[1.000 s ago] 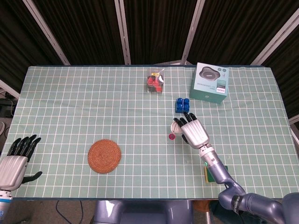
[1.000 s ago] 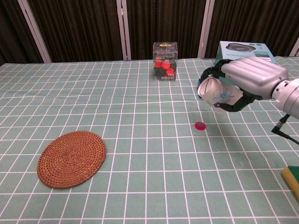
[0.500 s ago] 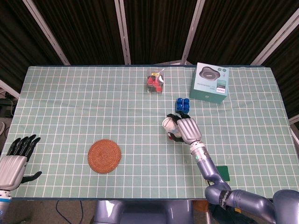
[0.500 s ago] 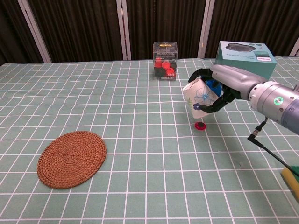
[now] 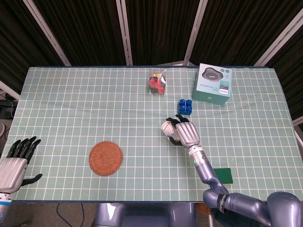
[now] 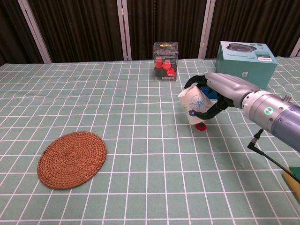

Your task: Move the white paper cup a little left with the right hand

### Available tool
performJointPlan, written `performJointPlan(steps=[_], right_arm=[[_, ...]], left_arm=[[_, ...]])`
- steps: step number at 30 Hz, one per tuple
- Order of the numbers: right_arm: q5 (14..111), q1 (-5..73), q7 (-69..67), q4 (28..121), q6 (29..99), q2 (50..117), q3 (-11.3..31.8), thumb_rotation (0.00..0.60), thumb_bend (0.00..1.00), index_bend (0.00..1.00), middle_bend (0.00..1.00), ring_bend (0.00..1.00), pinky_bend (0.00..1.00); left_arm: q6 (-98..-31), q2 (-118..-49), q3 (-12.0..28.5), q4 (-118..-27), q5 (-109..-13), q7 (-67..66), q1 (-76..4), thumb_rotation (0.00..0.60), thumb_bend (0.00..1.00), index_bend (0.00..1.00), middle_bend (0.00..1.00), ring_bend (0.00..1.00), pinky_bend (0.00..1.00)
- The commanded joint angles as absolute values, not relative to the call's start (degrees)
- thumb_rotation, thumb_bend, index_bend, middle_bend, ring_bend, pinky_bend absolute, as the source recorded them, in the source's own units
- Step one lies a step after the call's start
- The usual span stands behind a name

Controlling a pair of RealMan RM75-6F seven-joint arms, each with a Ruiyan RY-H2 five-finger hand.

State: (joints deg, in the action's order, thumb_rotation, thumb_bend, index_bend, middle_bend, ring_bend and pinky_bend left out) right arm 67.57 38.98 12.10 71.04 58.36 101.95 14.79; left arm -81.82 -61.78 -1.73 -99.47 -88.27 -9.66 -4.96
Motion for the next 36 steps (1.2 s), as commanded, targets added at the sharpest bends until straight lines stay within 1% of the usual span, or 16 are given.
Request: performJointPlan(steps=[1,7,9,13,15,20,29,31,32,34,36], right_arm=[[67.6,38.8,11.1,70.5,58.4,102.2,14.5,0.600,0.28,0.25,0.34,0.12,0.23],[67.7,38.3,10.1,70.4,58.3,102.0,14.1,0.600,0.27,0.25,0.33,0.12,0.23],[67.8,38.2,9.8,70.6,58.1,101.8,13.8,0.600,0.26,0.22,0.28,0.12,0.22],[68.3,37.8,8.8,71.4,57.8,101.0,13.2,0.600,0.25,0.12,0.19,0.11,0.21],[68.6,37.5,8.5,71.9,57.9,100.6,12.8,0.600,0.25,0.10,0.17,0.10,0.21],[69.6,36.7,8.0,73.2,58.2,99.3,11.6,0.600,0.25,0.08,0.15,0.09,0.20],[71.2,34.9,8.4,77.7,58.9,96.4,9.2,0.600,0.24,0.07,0.14,0.09,0.20],[71.5,34.5,8.9,78.7,59.5,95.9,8.8,0.600,0.24,0.05,0.13,0.08,0.20],[71.7,34.4,9.4,79.2,59.8,95.7,8.7,0.600,0.24,0.03,0.11,0.07,0.19],[71.4,34.1,10.1,79.9,60.1,95.4,8.7,0.600,0.24,0.00,0.04,0.03,0.16],[70.8,33.8,10.6,80.7,60.2,95.0,8.8,0.600,0.24,0.00,0.00,0.00,0.12]], left_arm=[[-81.6,-61.8,-1.7,-99.4,-88.2,-9.7,-5.1,0.600,0.00,0.00,0.00,0.00,0.00],[-81.6,-61.9,-1.7,-99.4,-88.1,-9.9,-5.1,0.600,0.00,0.00,0.00,0.00,0.00],[-81.7,-61.9,-1.8,-99.5,-88.2,-10.0,-5.0,0.600,0.00,0.00,0.00,0.00,0.00],[-81.7,-62.0,-1.8,-99.5,-88.2,-10.1,-5.0,0.600,0.00,0.00,0.00,0.00,0.00],[-81.7,-62.0,-1.8,-99.6,-88.2,-10.1,-5.0,0.600,0.00,0.00,0.00,0.00,0.00],[-81.7,-61.9,-1.8,-99.6,-88.2,-10.0,-5.0,0.600,0.00,0.00,0.00,0.00,0.00],[-82.1,-61.8,-2.0,-99.8,-88.9,-10.0,-4.8,0.600,0.00,0.00,0.00,0.00,0.00],[-82.2,-61.7,-2.1,-100.0,-89.0,-10.0,-4.8,0.600,0.00,0.00,0.00,0.00,0.00],[-82.3,-61.7,-2.1,-100.0,-89.1,-10.0,-4.7,0.600,0.00,0.00,0.00,0.00,0.00],[-82.5,-61.6,-2.2,-100.2,-89.3,-10.0,-4.6,0.600,0.00,0.00,0.00,0.00,0.00],[-82.7,-61.4,-2.3,-100.4,-89.5,-9.9,-4.5,0.600,0.00,0.00,0.00,0.00,0.00]])
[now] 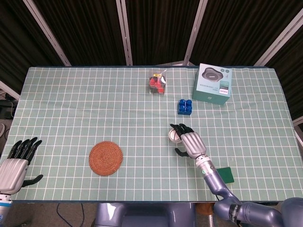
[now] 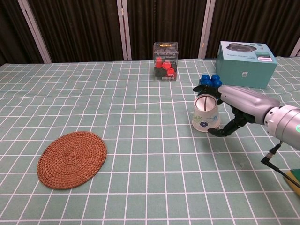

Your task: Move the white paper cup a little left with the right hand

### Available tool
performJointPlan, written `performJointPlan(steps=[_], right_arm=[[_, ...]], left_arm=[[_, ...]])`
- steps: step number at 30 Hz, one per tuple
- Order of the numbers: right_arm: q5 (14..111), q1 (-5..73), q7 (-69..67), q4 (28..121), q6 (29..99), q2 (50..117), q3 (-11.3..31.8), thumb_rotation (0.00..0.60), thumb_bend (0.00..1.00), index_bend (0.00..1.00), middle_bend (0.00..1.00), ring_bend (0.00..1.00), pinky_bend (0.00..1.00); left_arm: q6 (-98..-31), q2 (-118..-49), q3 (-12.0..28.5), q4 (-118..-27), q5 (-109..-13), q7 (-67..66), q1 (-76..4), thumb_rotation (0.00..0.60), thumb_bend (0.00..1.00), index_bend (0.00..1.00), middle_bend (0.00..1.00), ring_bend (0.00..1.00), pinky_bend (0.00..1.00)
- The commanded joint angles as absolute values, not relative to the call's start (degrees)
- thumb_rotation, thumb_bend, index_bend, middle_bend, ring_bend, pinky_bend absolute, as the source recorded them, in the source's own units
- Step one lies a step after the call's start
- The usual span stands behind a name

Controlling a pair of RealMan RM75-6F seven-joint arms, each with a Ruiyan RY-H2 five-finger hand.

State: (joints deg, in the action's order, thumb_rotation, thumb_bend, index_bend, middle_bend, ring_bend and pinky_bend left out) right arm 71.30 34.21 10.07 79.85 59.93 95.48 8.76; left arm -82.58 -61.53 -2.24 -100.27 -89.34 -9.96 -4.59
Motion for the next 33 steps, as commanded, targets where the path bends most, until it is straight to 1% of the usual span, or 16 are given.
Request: performJointPlan(steps=[1,3,8,15,17,18,20,21,26,33], right_arm=[[70.6,33.7,10.8,81.0,60.3,94.7,8.8,0.600,0.23,0.00,0.00,0.00,0.09],[70.6,33.4,10.9,81.9,60.7,94.1,8.9,0.600,0.23,0.00,0.00,0.00,0.06],[71.6,32.3,10.1,84.6,62.4,91.7,9.0,0.600,0.23,0.00,0.00,0.00,0.04],[75.5,29.4,9.3,89.8,66.9,85.2,7.7,0.600,0.21,0.00,0.00,0.00,0.01],[77.4,28.0,8.6,90.9,69.0,82.6,6.9,0.600,0.15,0.00,0.00,0.00,0.00],[78.5,27.4,8.2,91.0,70.1,81.5,6.5,0.600,0.09,0.00,0.00,0.00,0.00],[82.0,25.7,7.2,89.6,73.4,78.9,5.3,0.600,0.01,0.00,0.00,0.00,0.00],[83.5,24.9,6.7,88.7,74.9,78.1,4.9,0.600,0.00,0.00,0.00,0.00,0.00],[89.1,19.9,4.5,84.9,84.6,73.9,3.1,0.600,0.00,0.00,0.00,0.00,0.00],[89.1,13.1,2.9,87.9,91.6,68.5,1.1,0.600,0.00,0.00,0.00,0.00,0.00]], left_arm=[[-82.8,-61.3,-2.3,-100.4,-89.6,-9.8,-4.5,0.600,0.00,0.00,0.00,0.00,0.00],[-83.0,-61.1,-2.4,-100.5,-89.8,-9.5,-4.4,0.600,0.00,0.00,0.00,0.00,0.00],[-83.2,-60.8,-2.6,-100.8,-90.5,-9.0,-4.3,0.600,0.00,0.00,0.00,0.00,0.00],[-84.8,-60.2,-2.9,-101.1,-92.2,-8.4,-3.8,0.600,0.00,0.00,0.00,0.00,0.00],[-85.8,-60.4,-2.7,-100.9,-92.6,-8.9,-3.5,0.600,0.00,0.00,0.00,0.00,0.00],[-86.2,-60.5,-2.6,-100.7,-92.7,-9.2,-3.3,0.600,0.00,0.00,0.00,0.00,0.00],[-87.3,-61.0,-2.2,-100.2,-92.9,-10.2,-3.0,0.600,0.00,0.00,0.00,0.00,0.00],[-87.5,-61.2,-2.1,-100.1,-92.9,-10.5,-2.9,0.600,0.00,0.00,0.00,0.00,0.00],[-88.3,-61.9,-2.4,-99.9,-93.9,-12.2,-2.5,0.600,0.00,0.00,0.00,0.00,0.00],[-89.6,-62.0,-2.6,-100.5,-95.3,-12.8,-1.9,0.600,0.00,0.00,0.00,0.00,0.00]])
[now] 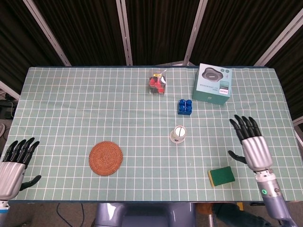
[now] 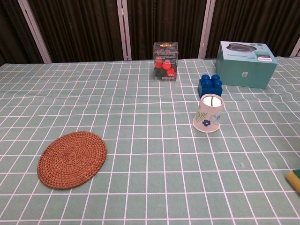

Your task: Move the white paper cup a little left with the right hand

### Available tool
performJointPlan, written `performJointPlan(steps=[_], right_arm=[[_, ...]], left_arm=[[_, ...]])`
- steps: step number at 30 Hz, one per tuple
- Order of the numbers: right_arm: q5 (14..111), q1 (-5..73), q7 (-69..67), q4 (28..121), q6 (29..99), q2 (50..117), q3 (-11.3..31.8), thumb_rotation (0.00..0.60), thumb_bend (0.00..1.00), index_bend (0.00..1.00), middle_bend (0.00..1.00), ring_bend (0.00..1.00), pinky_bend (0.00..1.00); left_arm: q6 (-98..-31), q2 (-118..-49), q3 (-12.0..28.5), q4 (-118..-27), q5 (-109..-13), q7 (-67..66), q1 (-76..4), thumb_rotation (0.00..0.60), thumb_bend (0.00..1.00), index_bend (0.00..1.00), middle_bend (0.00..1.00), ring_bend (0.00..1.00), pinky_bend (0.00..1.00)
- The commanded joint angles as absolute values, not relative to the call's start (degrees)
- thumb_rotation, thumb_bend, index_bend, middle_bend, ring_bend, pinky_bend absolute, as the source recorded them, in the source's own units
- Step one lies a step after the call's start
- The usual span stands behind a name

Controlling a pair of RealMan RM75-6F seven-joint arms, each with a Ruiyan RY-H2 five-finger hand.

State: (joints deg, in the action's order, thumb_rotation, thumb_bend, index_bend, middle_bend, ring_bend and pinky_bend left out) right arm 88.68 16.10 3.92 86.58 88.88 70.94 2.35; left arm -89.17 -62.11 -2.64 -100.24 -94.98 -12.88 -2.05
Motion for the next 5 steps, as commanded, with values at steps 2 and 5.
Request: performJointPlan(steps=[2,5], right_arm=[[88.8,11.7,3.1,87.9,92.7,68.0,0.7,0.600,0.00,0.00,0.00,0.00,0.00],[88.5,9.6,3.7,86.8,94.0,68.3,0.2,0.600,0.00,0.00,0.00,0.00,0.00]], left_arm=[[-90.0,-61.8,-2.6,-100.6,-95.7,-12.6,-1.8,0.600,0.00,0.00,0.00,0.00,0.00],[-90.4,-61.8,-2.4,-100.2,-95.6,-12.5,-1.6,0.600,0.00,0.00,0.00,0.00,0.00]])
